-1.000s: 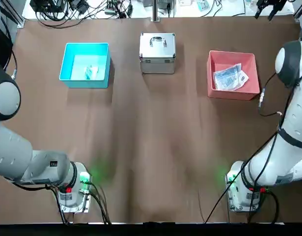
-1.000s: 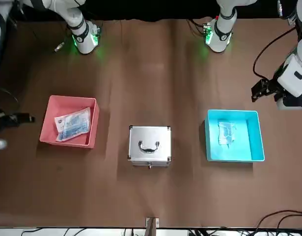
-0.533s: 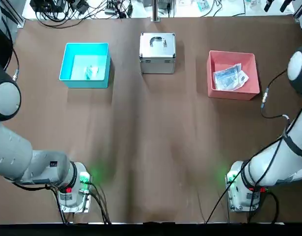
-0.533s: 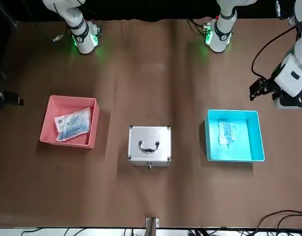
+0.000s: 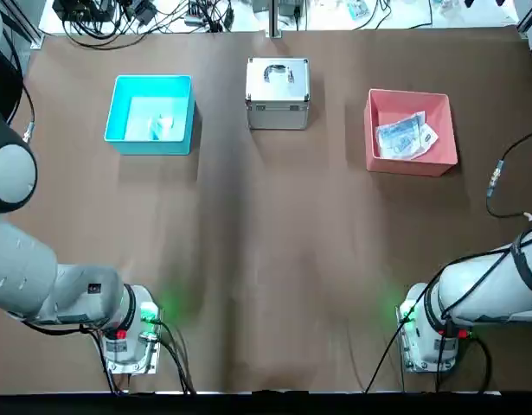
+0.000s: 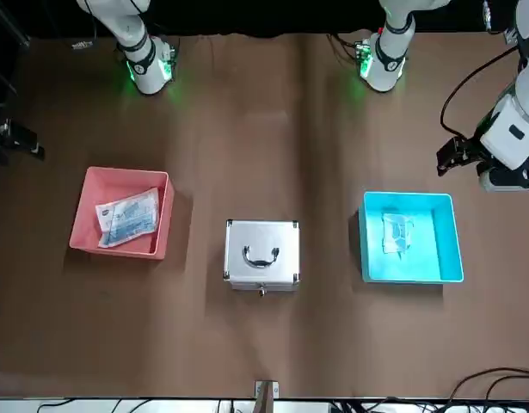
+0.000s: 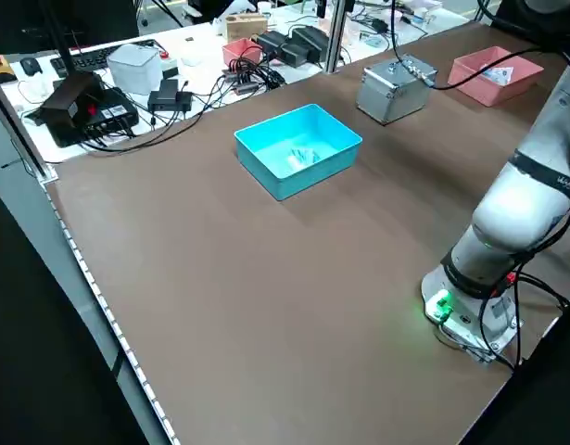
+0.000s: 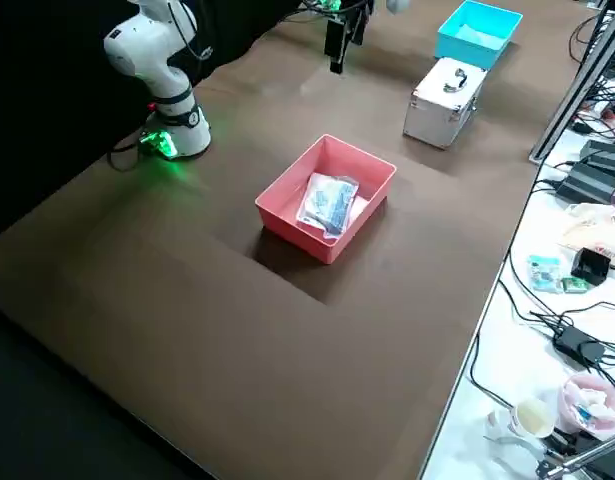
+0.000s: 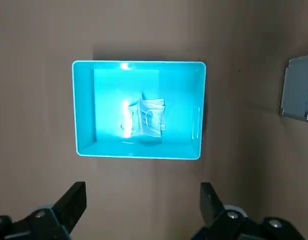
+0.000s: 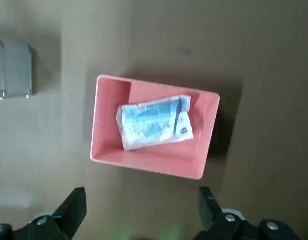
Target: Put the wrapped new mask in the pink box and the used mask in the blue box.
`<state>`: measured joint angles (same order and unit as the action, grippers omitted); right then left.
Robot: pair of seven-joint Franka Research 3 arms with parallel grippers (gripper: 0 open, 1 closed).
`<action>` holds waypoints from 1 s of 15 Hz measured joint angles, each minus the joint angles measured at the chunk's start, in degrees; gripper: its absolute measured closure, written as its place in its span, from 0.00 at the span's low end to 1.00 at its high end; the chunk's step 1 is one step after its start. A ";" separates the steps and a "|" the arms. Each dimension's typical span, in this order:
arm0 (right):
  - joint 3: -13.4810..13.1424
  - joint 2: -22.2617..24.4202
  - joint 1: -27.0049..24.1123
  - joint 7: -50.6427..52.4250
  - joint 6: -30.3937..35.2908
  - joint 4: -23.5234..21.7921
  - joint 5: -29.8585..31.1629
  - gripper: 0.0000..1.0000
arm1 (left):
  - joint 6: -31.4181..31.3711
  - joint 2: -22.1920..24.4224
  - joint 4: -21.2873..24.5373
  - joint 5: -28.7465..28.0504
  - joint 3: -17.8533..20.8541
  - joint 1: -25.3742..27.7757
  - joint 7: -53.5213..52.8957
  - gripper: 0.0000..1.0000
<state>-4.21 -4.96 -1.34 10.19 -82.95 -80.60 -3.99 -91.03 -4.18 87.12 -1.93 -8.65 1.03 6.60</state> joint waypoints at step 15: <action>1.43 4.56 0.06 -1.12 0.12 -4.55 5.01 0.01 | 0.00 -0.04 -0.02 0.00 0.02 -0.01 0.33 0.00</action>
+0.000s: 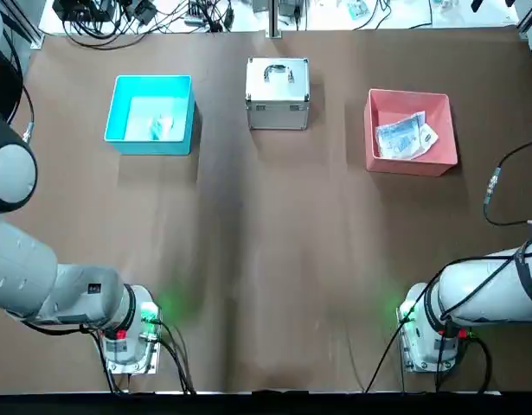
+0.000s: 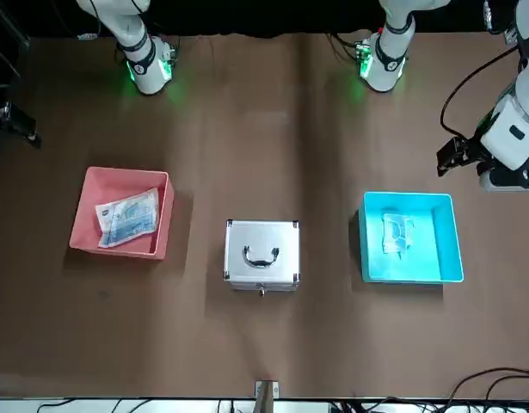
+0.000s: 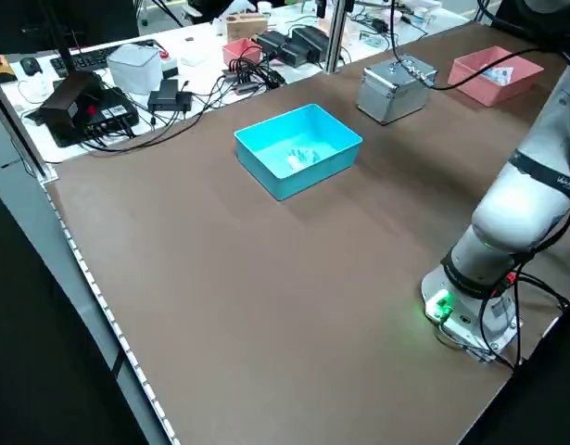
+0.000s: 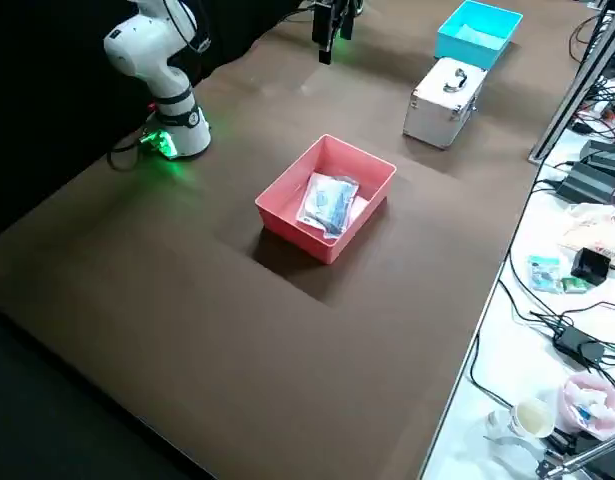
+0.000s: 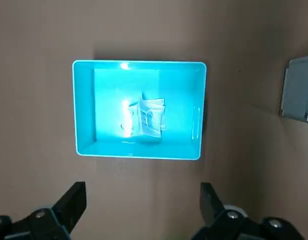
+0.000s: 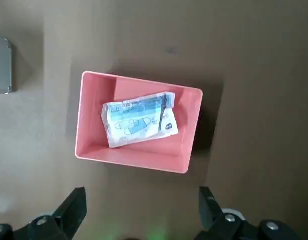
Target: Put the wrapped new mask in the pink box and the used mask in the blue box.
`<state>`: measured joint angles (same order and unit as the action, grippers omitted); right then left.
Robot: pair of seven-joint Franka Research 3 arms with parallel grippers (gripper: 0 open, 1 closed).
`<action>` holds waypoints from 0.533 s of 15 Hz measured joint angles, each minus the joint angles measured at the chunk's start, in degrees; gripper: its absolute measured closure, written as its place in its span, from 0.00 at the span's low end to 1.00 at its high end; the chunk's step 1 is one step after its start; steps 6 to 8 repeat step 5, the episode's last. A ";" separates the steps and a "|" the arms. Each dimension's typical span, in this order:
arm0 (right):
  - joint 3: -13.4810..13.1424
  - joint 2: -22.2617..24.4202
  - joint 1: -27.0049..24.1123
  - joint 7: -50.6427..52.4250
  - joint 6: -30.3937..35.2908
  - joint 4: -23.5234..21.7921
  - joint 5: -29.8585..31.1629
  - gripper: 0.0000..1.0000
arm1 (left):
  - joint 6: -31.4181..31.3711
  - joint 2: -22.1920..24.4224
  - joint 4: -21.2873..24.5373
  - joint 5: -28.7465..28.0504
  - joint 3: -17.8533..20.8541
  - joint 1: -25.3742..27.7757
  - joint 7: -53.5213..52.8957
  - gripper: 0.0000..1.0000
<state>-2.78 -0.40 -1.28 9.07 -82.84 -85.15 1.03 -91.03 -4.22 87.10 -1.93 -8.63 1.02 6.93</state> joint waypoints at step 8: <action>-0.24 0.04 -0.09 -0.28 0.68 0.02 0.00 0.01 | 0.00 -0.06 0.00 0.00 -0.04 -0.03 0.02 0.00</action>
